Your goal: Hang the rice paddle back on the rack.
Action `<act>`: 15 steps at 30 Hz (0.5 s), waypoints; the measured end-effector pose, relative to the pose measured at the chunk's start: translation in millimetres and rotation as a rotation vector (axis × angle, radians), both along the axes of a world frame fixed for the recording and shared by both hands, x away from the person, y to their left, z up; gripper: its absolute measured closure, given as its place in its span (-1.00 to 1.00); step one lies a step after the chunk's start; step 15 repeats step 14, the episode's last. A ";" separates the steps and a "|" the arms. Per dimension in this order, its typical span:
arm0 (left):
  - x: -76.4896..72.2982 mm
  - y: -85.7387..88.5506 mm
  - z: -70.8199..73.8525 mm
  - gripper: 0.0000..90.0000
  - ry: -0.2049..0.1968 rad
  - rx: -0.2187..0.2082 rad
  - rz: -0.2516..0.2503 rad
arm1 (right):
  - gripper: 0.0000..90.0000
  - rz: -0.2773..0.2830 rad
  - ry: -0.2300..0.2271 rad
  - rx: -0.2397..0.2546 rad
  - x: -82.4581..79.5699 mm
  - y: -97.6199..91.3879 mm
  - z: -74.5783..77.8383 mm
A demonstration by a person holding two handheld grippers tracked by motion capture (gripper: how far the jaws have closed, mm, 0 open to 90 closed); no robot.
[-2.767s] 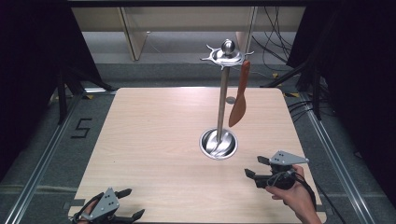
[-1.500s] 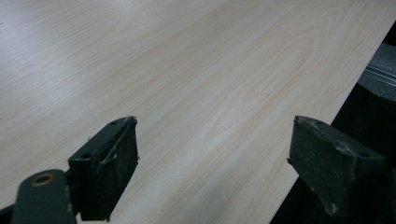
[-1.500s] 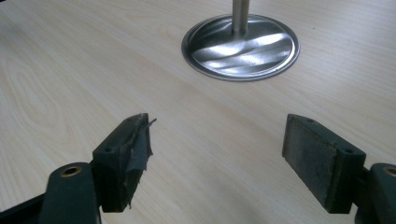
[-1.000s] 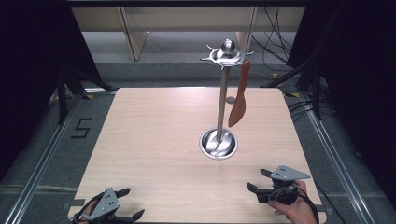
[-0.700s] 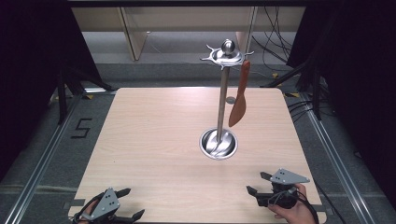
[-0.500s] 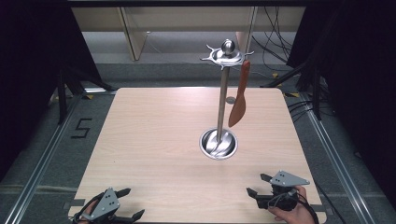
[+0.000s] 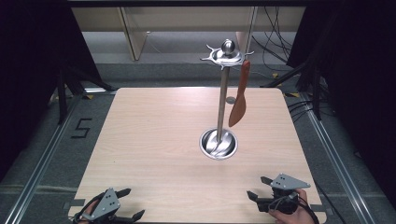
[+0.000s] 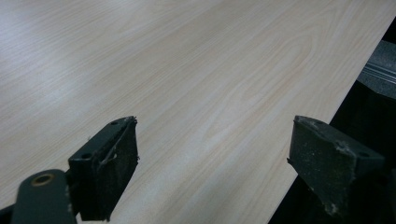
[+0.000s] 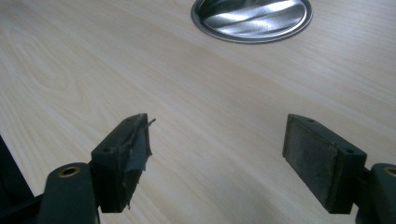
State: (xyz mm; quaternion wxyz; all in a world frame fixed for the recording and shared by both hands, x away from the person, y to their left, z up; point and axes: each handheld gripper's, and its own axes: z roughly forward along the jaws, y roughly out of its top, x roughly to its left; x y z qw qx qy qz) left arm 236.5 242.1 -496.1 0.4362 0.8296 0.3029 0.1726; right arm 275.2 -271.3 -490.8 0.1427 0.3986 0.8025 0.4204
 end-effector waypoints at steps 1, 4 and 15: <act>2.2 2.4 1.4 -0.66 -0.020 0.040 -0.024 | -0.46 0.007 -0.019 -0.005 1.4 -1.1 -0.8; -0.5 0.1 0.5 -0.66 0.016 0.003 0.000 | -0.46 0.034 -0.023 0.001 3.0 -1.6 -2.5; 2.0 0.7 1.1 -0.66 -0.022 0.022 -0.023 | -0.46 0.009 -0.027 0.000 1.0 -4.9 -1.7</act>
